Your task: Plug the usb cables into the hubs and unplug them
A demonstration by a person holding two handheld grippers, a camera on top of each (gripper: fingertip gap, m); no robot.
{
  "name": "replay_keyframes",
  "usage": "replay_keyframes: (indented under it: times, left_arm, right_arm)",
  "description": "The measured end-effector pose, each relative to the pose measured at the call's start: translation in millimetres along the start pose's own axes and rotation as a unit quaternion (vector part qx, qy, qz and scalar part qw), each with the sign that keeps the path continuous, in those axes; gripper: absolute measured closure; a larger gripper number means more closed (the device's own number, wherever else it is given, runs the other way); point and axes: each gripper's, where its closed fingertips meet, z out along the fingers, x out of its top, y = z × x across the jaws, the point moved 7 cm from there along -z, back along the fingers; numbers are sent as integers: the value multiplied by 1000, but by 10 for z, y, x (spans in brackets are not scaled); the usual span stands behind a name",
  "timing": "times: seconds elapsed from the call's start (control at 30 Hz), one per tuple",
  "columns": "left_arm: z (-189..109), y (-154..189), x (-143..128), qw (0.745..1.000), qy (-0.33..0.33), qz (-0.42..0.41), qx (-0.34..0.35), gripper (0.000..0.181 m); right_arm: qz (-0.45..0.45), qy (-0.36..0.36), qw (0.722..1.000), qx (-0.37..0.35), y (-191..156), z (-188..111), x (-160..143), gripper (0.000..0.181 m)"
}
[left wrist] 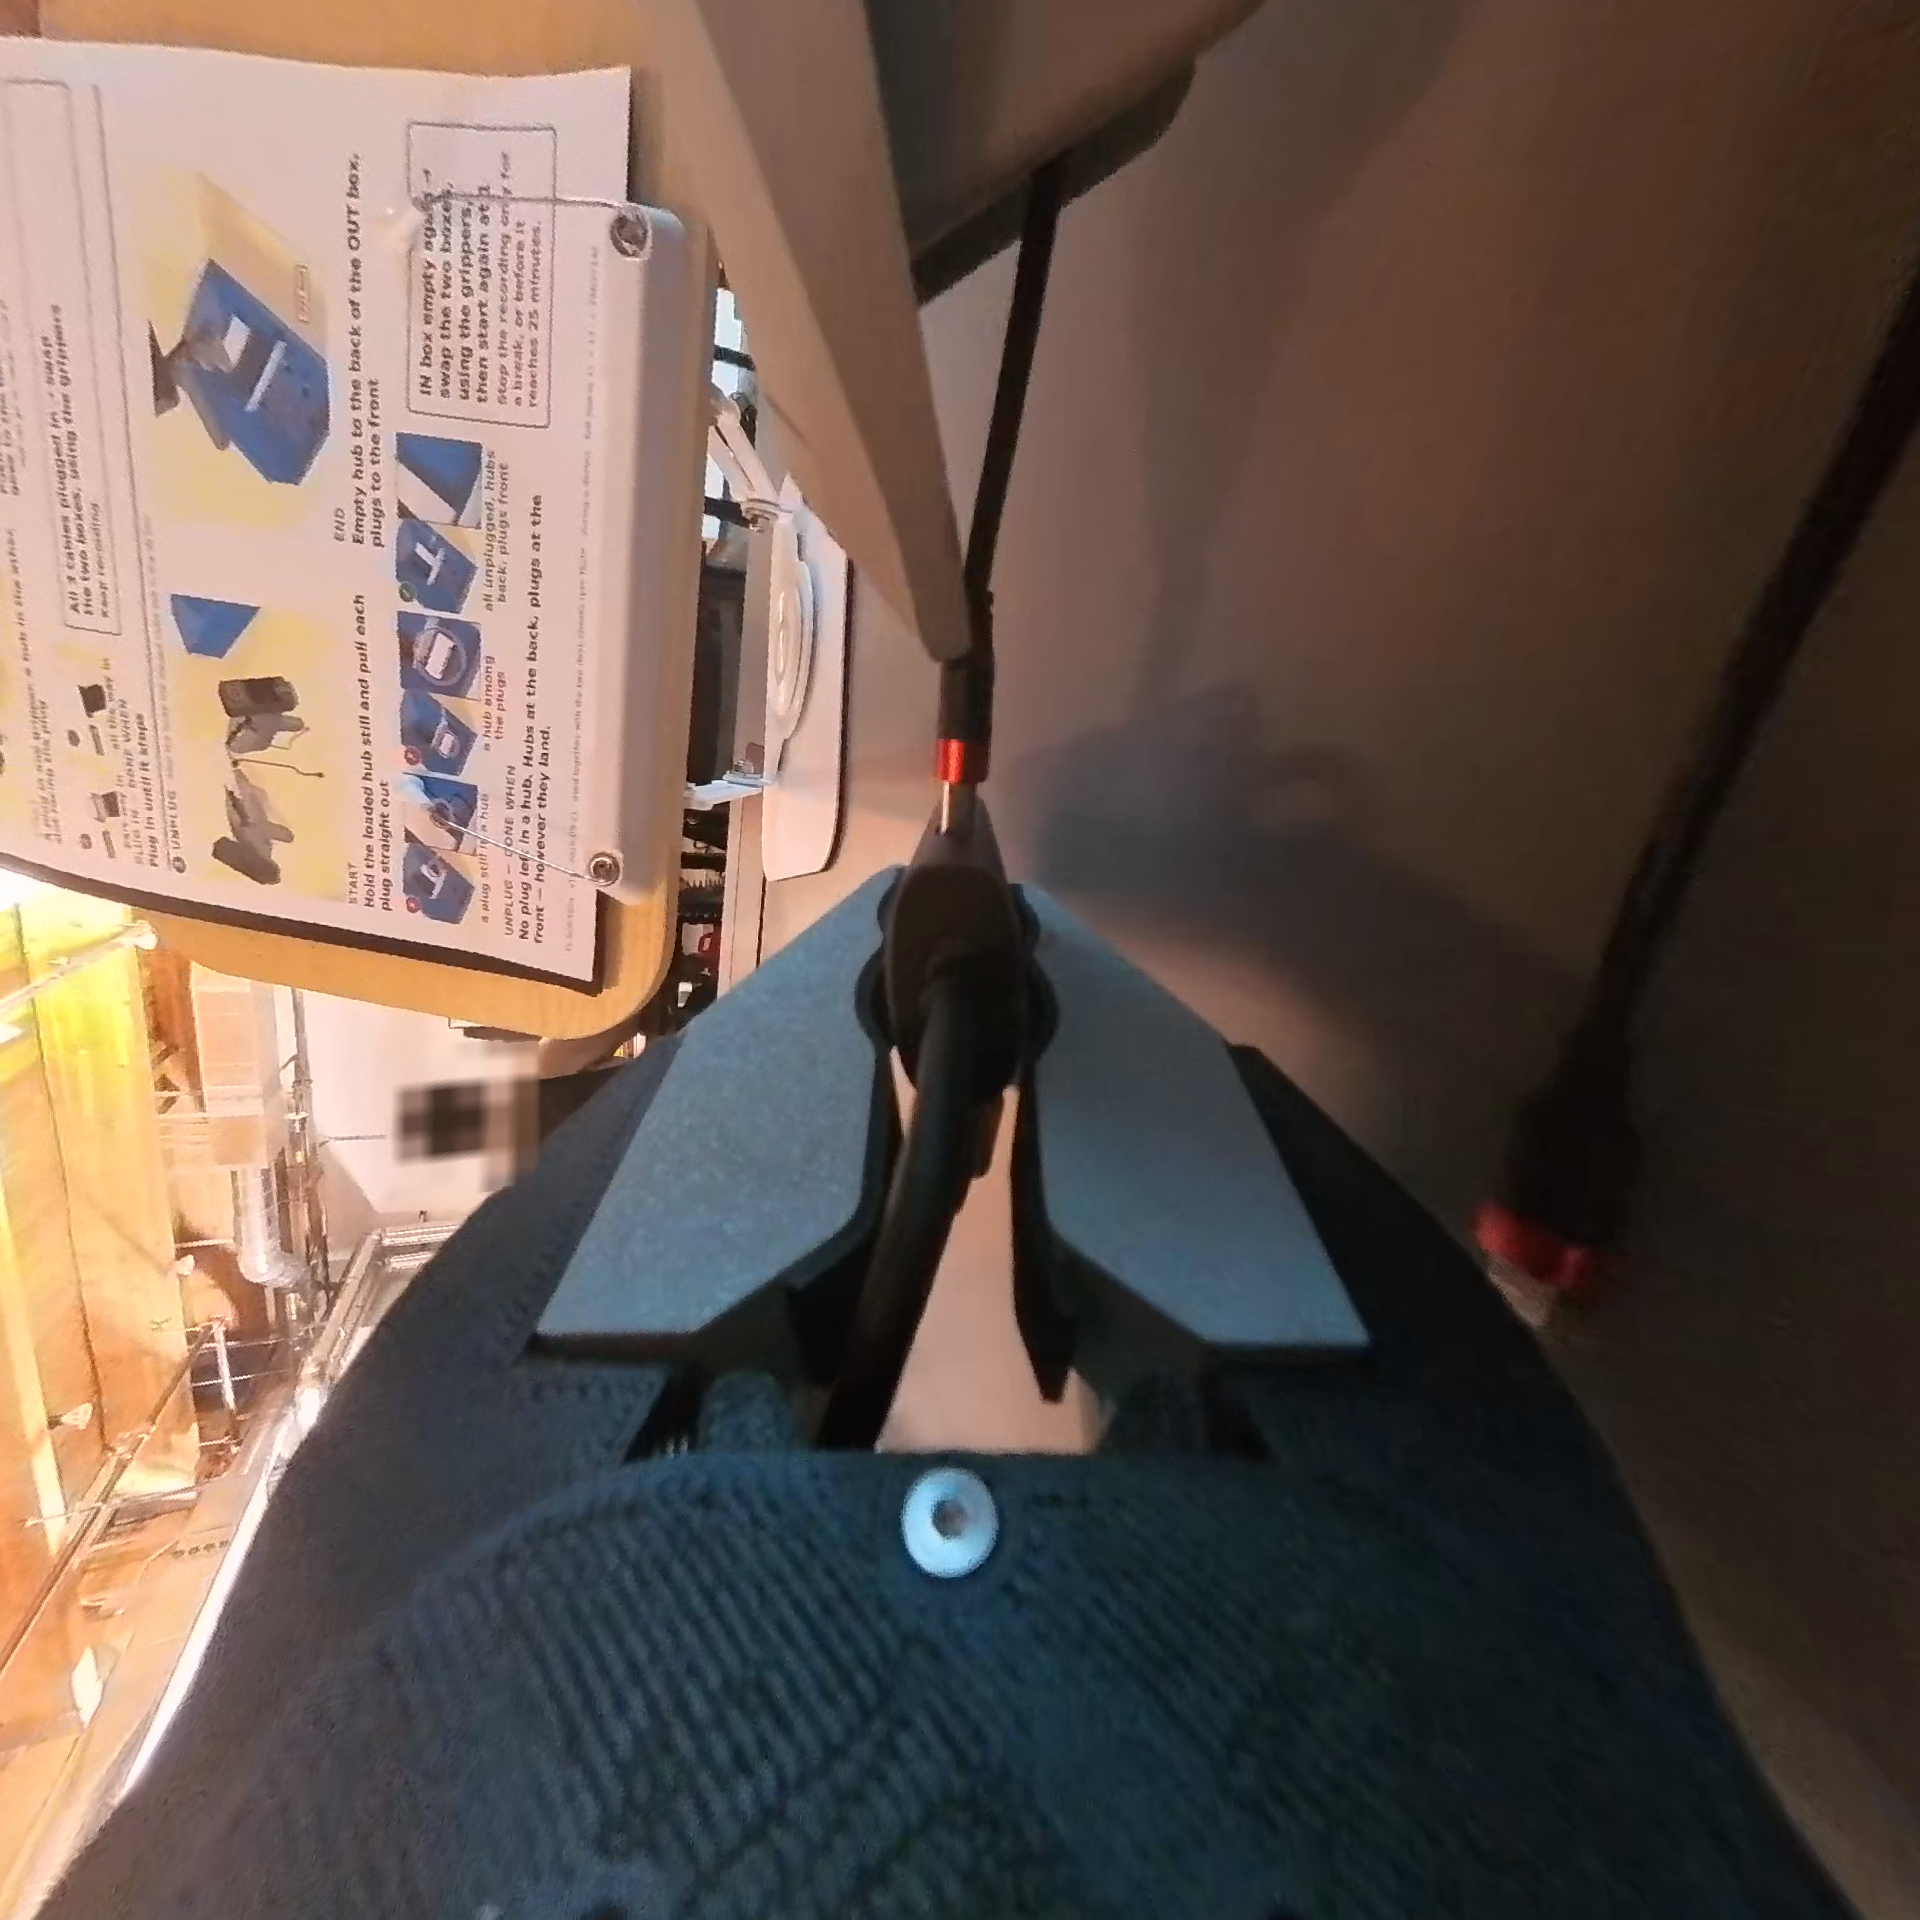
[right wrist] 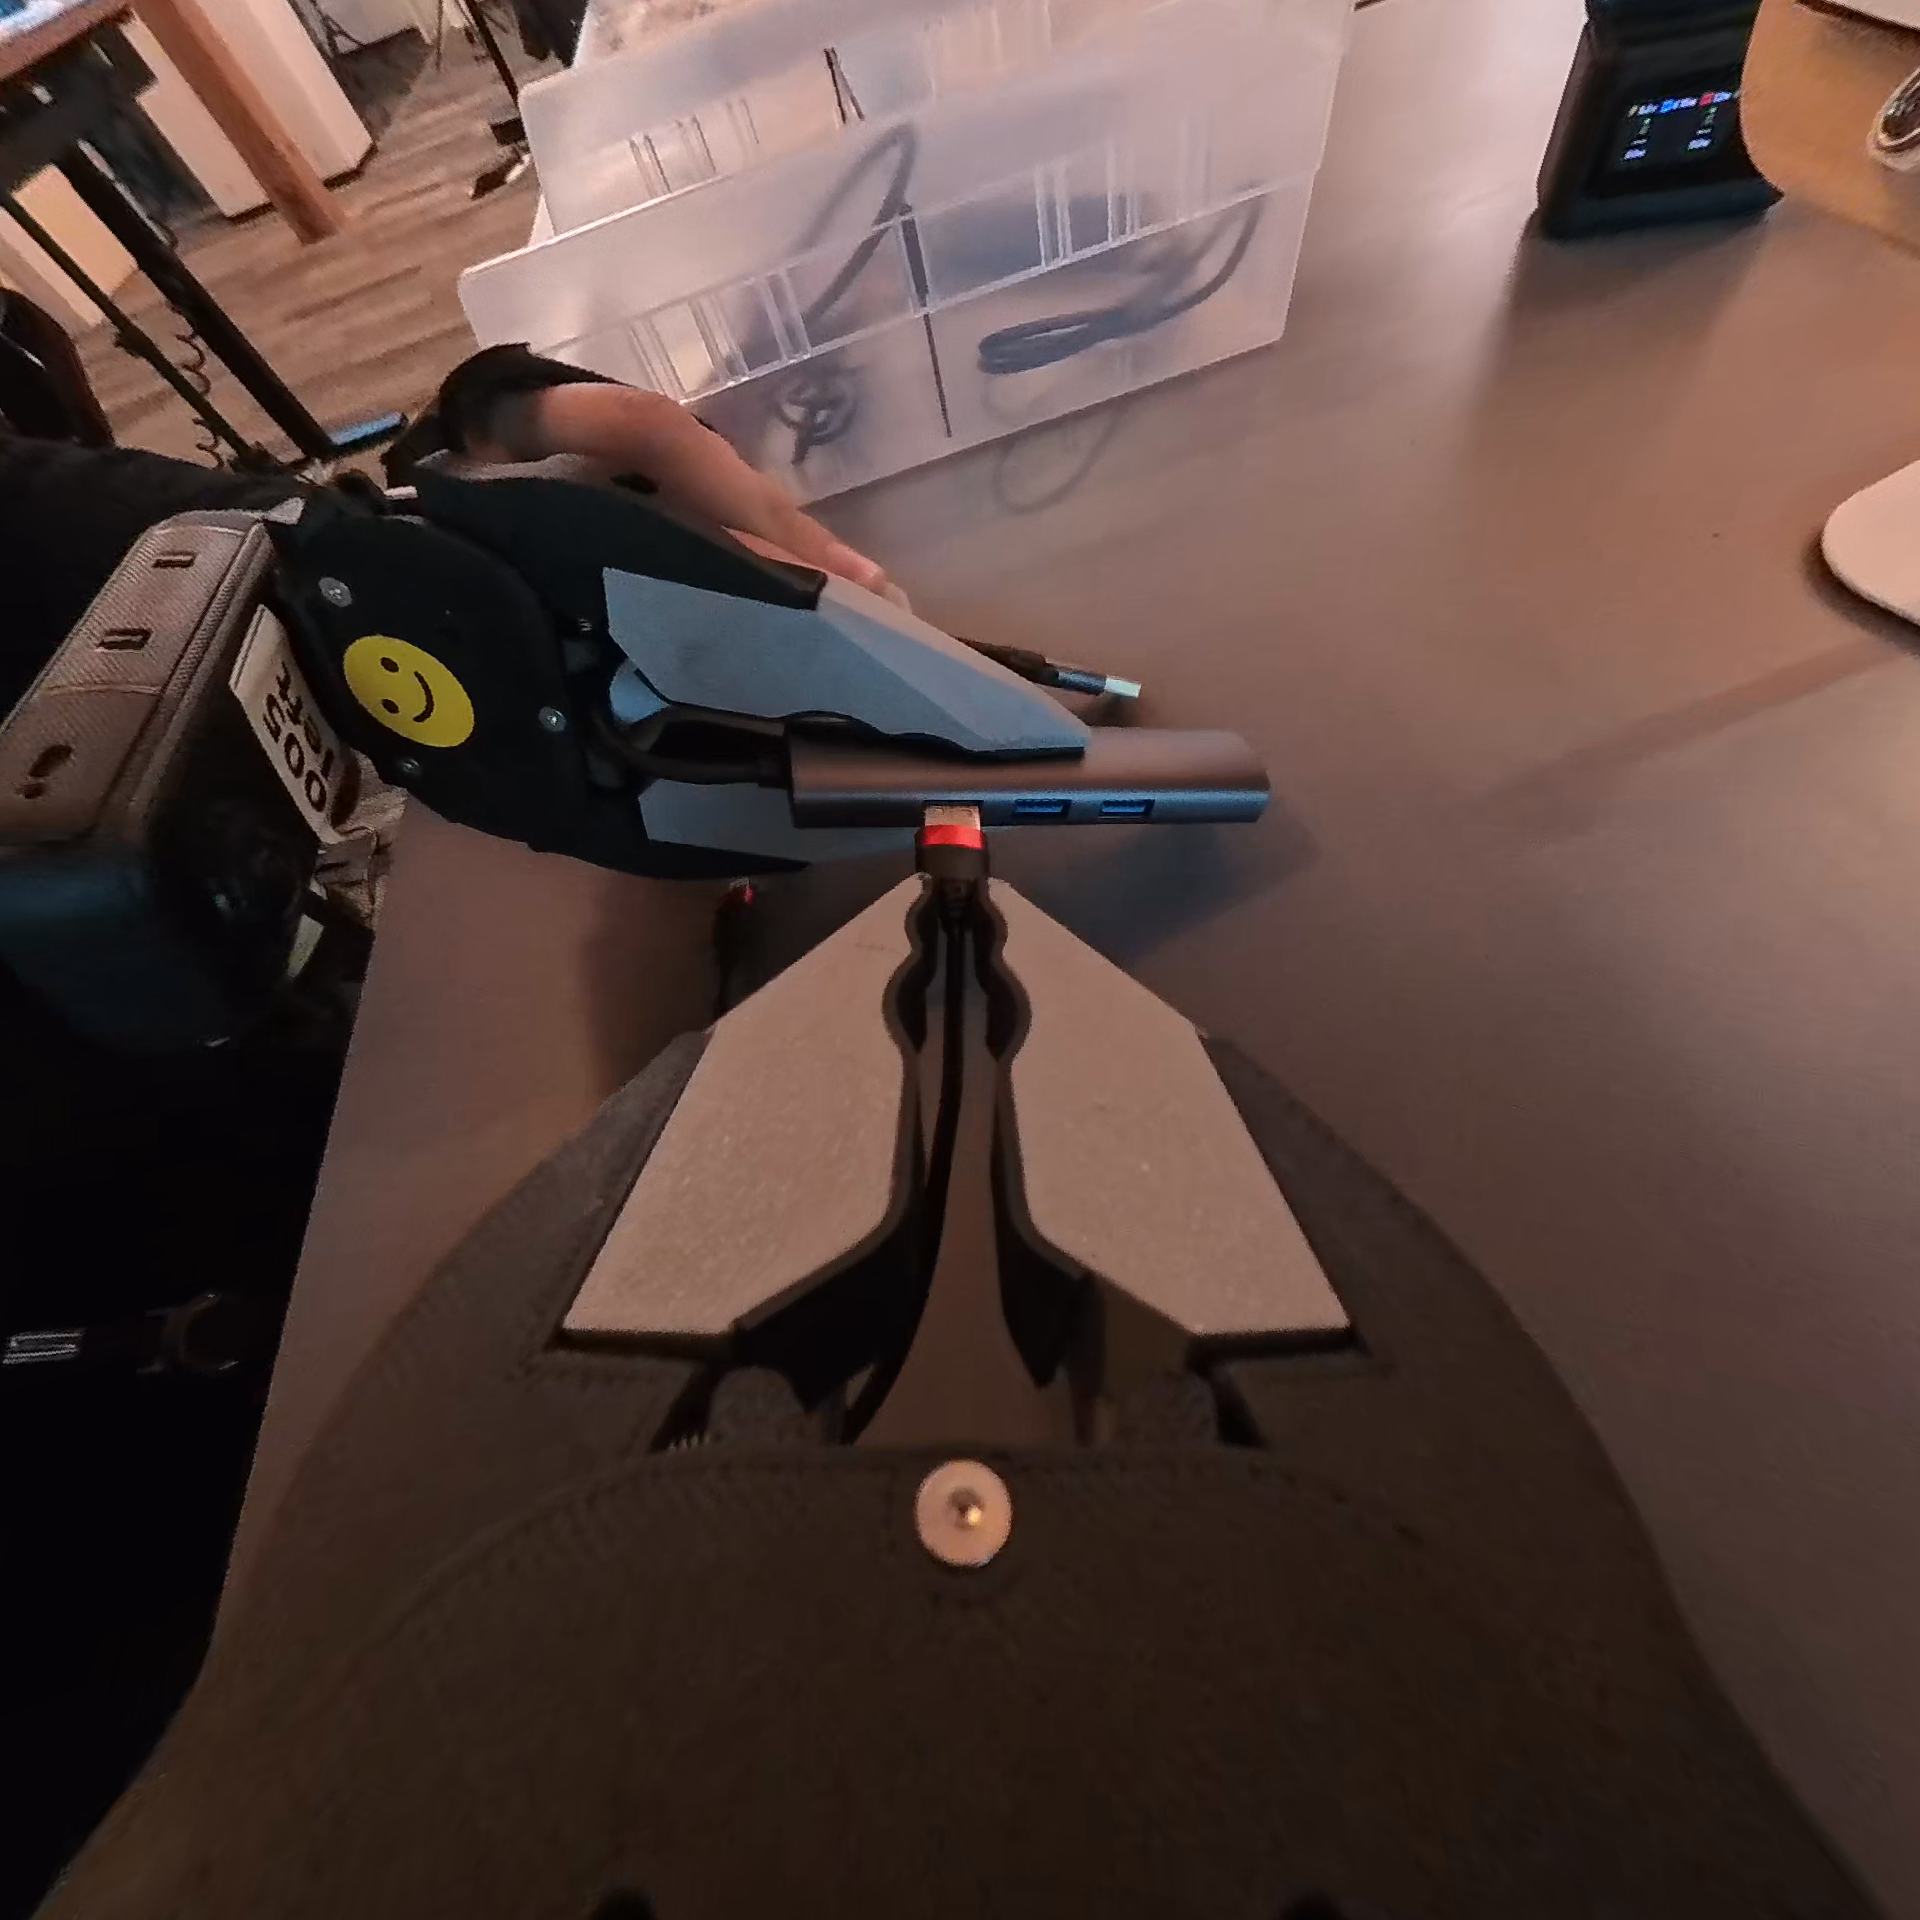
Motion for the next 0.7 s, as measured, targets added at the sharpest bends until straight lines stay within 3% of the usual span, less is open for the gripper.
replay_keyframes:
  times: [0.3,0.37,0.4,0.47,0.57,0.7]
  left_arm:
    - [22,-32,-57,998,-24,-52,-26,167]
    - [-45,20,146,996,38,-65,-55,168]
    - [-46,35,180,998,-10,-50,-37,167]
    - [-37,12,262,998,38,-44,-31,166]
    - [55,-11,196,997,12,-58,-42,166]
    - [24,40,214,998,25,-41,-38,166]
  right_arm:
    - [-24,20,999,-44,-19,70,42,180]
    - [-36,31,998,-48,-77,168,77,181]
    - [-46,37,997,-44,-116,168,127,181]
    - [-66,61,994,-59,-147,122,247,181]
    - [-49,79,993,-67,-87,25,312,181]
    - [-3,116,991,-67,57,-165,321,181]
